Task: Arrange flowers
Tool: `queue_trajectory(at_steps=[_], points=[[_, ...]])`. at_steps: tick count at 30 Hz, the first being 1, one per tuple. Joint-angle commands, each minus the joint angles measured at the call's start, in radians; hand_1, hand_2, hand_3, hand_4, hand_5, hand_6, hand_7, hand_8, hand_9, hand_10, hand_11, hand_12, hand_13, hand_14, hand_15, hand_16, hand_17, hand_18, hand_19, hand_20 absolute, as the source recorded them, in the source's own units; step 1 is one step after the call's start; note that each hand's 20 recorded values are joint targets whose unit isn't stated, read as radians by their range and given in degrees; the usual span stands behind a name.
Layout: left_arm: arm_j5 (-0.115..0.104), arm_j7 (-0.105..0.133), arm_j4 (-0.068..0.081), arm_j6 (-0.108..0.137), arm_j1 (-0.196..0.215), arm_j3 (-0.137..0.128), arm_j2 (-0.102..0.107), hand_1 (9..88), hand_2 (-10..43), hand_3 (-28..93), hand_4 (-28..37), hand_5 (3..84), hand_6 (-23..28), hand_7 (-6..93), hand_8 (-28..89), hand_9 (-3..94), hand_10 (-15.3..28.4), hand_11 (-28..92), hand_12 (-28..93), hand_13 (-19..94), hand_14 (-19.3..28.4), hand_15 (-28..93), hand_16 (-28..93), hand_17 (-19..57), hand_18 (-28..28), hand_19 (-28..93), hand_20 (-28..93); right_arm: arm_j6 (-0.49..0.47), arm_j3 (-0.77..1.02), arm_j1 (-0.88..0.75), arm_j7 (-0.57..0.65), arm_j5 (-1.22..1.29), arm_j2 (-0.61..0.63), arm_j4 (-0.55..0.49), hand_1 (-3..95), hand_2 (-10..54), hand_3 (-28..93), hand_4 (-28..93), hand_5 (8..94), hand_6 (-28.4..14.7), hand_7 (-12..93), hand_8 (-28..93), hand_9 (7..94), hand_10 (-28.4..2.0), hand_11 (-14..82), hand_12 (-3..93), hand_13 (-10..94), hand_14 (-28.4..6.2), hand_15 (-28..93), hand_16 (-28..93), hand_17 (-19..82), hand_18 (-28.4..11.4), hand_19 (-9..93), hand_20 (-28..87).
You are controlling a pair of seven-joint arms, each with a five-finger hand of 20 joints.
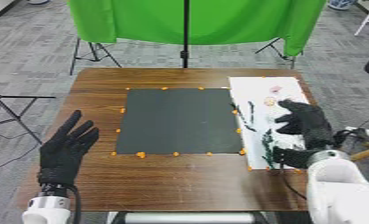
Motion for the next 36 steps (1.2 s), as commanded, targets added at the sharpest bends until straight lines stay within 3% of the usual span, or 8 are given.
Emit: queue_trajectory(at_steps=[1, 9, 15, 17, 25, 27, 34, 36], points=[[0.002, -0.004, -0.007, 0.005, 0.024, -0.009, -0.007, 23.2, 6.1, 80, -27.8, 37.4, 6.8, 7.3, -8, 32.7, 19.8, 22, 11, 19, 27.4, 53, -10, -9.0, 28.4, 54, 8, -0.12, -0.099, 0.049, 0.365, -0.446, 0.032, -0.016, 25.8, 2.9, 72, -25, 55.4, -4.4, 16, -12, 63.2, -18.4, 30.1, 15.2, 60, -16.3, 63, 9, 30, -23.7, 80, 7], [0.005, -0.004, -0.003, 0.0, 0.014, -0.009, -0.01, 23.3, 6.1, 80, -27.8, 37.4, 6.8, 7.5, -8, 32.7, 19.7, 22, 11, 20, 27.4, 53, -10, -9.0, 28.4, 54, 7, -0.296, -0.19, 0.092, 0.518, -0.664, 0.042, 0.008, 29.0, -0.5, 71, -24, 58.8, -5.5, 16, -12, 66.1, -18.3, 38.0, 17.5, 64, -15.4, 68, 12, 33, -23.9, 85, 5], [0.007, -0.008, -0.006, 0.0, 0.019, -0.015, -0.016, 23.2, 6.1, 80, -27.7, 37.4, 6.8, 7.6, -8, 32.7, 19.7, 22, 11, 20, 27.4, 53, -10, -9.0, 28.4, 54, 7, -0.381, -0.224, 0.101, 0.528, -0.702, 0.04, 0.024, 30.6, -2.0, 71, -24, 60.2, -5.5, 17, -12, 66.8, -18.2, 41.5, 18.1, 65, -14.5, 69, 12, 35, -24.1, 88, 4], [0.003, -0.001, -0.007, 0.004, 0.023, -0.015, -0.009, 23.2, 6.1, 80, -27.7, 37.3, 6.9, 7.6, -8, 32.7, 19.7, 22, 11, 20, 27.4, 53, -10, -9.0, 28.4, 54, 7, -0.402, -0.243, 0.11, 0.53, -0.72, 0.042, 0.035, 31.0, -2.2, 71, -24, 60.6, -5.4, 17, -12, 67.2, -18.0, 42.4, 18.3, 66, -14.1, 69, 13, 35, -24.1, 88, 3], [0.011, -0.016, -0.009, 0.001, 0.019, -0.022, -0.02, 23.3, 6.1, 80, -27.7, 37.4, 6.8, 7.6, -8, 32.7, 19.8, 22, 11, 20, 27.3, 53, -10, -9.0, 28.4, 54, 7, -0.48, -0.317, 0.155, 0.525, -0.734, 0.046, 0.082, 31.7, -3.3, 70, -24, 61.4, -5.5, 17, -12, 67.5, -17.7, 44.3, 18.6, 66, -14.0, 70, 14, 36, -24.0, 89, 2], [0.003, -0.012, -0.008, 0.007, 0.019, -0.017, -0.01, 23.3, 6.1, 80, -27.6, 37.4, 6.8, 7.6, -8, 32.7, 19.8, 22, 11, 20, 27.4, 53, -10, -9.0, 28.4, 54, 7, -0.505, -0.343, 0.173, 0.534, -0.739, 0.049, 0.1, 31.7, -3.4, 70, -24, 61.6, -5.2, 18, -12, 67.4, -17.7, 44.3, 18.6, 66, -13.9, 70, 14, 36, -24.0, 89, 1], [0.005, -0.009, -0.012, 0.007, 0.02, -0.02, -0.012, 23.3, 6.1, 80, -27.6, 37.4, 6.8, 7.6, -8, 32.7, 19.8, 22, 11, 20, 27.4, 53, -10, -9.0, 28.4, 54, 7, -0.661, -0.426, 0.229, 0.546, -0.773, 0.052, 0.155, 32.7, -4.8, 70, -24, 62.4, -5.2, 18, -12, 67.5, -17.7, 44.5, 18.7, 66, -14.0, 70, 14, 36, -23.9, 90, 0], [-0.003, -0.004, -0.013, 0.014, 0.021, -0.018, -0.003, 23.4, 6.1, 80, -27.6, 37.4, 6.8, 7.6, -8, 32.7, 19.8, 22, 11, 20, 27.4, 53, -10, -9.0, 28.4, 54, 7, -0.681, -0.454, 0.247, 0.552, -0.77, 0.054, 0.17, 33.1, -5.2, 71, -24, 62.8, -5.2, 18, -12, 67.6, -17.7, 44.5, 18.7, 66, -13.8, 70, 14, 36, -23.9, 90, 0]])
